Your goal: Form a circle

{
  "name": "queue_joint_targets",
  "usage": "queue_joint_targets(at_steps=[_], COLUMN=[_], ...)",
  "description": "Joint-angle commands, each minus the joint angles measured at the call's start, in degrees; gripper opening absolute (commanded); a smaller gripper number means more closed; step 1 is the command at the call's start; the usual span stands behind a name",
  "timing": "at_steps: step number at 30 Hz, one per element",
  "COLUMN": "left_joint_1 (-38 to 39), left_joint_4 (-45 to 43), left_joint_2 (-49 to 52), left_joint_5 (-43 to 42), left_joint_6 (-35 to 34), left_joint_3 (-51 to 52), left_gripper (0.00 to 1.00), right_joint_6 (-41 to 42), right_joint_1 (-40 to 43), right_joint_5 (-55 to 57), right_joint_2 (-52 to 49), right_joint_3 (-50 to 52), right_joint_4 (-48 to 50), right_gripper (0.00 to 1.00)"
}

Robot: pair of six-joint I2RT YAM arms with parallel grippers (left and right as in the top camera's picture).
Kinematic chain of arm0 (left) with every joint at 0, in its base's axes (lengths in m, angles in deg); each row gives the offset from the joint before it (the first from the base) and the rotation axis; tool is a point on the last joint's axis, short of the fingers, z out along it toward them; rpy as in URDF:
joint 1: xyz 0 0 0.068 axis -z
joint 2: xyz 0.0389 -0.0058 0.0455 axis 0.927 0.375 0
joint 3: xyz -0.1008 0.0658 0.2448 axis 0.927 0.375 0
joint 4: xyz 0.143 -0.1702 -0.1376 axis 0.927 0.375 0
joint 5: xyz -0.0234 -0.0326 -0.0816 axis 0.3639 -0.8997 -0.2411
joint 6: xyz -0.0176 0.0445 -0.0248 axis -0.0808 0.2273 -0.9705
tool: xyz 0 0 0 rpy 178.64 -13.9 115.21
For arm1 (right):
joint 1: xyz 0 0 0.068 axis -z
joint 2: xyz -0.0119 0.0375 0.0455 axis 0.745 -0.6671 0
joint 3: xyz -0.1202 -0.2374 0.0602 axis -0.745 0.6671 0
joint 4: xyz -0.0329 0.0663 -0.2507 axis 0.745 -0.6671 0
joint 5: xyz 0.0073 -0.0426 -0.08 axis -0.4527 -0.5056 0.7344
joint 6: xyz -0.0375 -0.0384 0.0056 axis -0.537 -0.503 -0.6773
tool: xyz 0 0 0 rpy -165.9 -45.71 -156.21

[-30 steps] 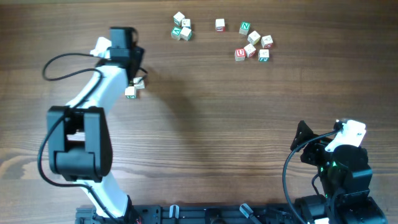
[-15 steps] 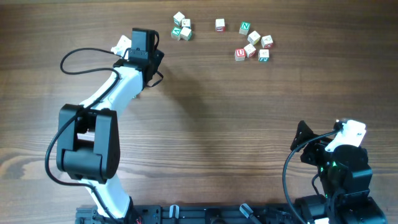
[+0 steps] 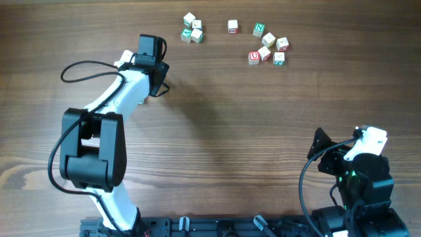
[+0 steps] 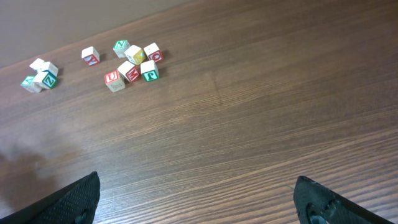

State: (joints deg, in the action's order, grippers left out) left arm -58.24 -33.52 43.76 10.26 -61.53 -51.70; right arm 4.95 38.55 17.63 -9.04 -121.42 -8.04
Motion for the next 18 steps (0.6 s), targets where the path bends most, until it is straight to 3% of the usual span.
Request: queue_joint_targets(at_steps=[1, 18], left_joint_1=[-0.26, -1.09], left_joint_4=[0.66, 2.01], left_joint_2=[0.87, 1.86], left_joint_5=[1.68, 2.71], left_joint_6=[-1.9, -4.72], left_joint_3=[-0.57, -0.48], left_gripper=[0.04, 0.04], right_joint_6=[-0.57, -0.57], right_joint_1=[-0.07, -0.07], right_joint_5=[-0.33, -0.33], right_joint_2=[-0.17, -0.17], right_joint_3=[0.22, 0.22], right_joint_4=[0.11, 0.11], right_gripper=[1.0, 1.0])
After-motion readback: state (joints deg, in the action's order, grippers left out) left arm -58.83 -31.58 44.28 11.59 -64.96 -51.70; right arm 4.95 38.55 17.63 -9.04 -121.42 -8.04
